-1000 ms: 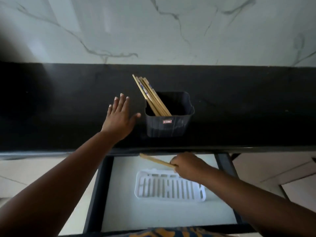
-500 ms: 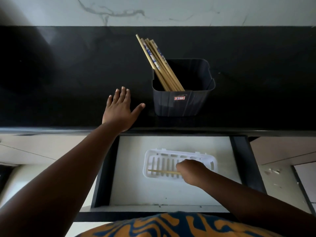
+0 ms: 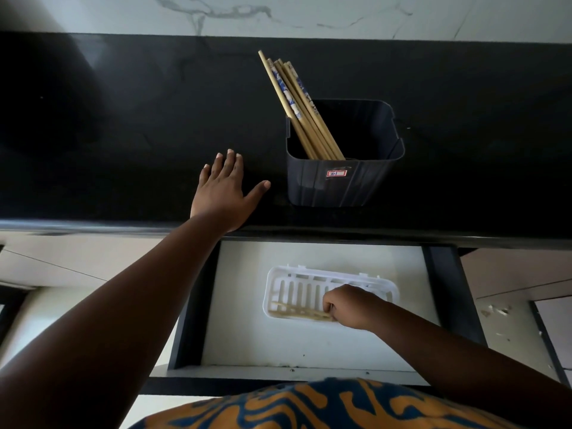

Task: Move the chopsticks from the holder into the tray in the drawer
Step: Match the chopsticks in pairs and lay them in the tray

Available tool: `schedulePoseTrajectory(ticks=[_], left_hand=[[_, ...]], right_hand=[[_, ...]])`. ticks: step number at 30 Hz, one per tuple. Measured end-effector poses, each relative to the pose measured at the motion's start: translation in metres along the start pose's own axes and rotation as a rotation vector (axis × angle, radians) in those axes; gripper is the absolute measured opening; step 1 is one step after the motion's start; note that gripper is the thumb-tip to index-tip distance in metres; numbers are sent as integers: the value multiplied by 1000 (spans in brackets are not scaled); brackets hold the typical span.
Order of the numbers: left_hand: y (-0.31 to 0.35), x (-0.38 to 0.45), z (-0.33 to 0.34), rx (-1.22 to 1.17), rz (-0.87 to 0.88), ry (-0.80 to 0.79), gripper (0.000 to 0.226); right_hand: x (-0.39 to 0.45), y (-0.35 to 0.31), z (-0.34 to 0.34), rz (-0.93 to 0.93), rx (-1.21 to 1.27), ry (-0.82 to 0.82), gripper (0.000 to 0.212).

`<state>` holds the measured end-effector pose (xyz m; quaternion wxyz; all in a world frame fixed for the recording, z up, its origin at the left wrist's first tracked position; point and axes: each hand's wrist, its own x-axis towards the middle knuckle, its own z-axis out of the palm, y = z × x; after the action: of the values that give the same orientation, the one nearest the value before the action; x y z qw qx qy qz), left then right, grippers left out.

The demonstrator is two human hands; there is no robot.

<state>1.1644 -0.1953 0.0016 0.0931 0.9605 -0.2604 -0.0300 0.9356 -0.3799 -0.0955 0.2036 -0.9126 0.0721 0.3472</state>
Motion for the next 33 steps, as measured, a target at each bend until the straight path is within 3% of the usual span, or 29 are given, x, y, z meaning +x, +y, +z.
schedulePoseTrajectory(ticks=[7,14,19,23,25,28,31,33], left_hand=[[-1,1,0,-1,4,4,90],[0,1,-2,1,10,-7,91],[-1,2,-2,14,21,-24,92],[-2,2,-1,31,23,-41,94],[-2,3,-1,36,21,-49,95],[-3,3,-1,30,23,-56,95],[-3,2,0,18,25,-53,93],[-4,2,0,14,25,-46,93]], right_hand=[[-1,2,8,15,34,95,28],[-16,-2,-9,44,141,82,24],[-50,-33,-86,-47,312,115,13],[-95,-74,-169,-202,625,174,9],[-115,-89,-208,-282,740,250,9],[-119,-99,-253,-318,764,516,10],[-93,-94,-279,-188,705,731,5],[-72,-89,-286,-84,639,735,10]])
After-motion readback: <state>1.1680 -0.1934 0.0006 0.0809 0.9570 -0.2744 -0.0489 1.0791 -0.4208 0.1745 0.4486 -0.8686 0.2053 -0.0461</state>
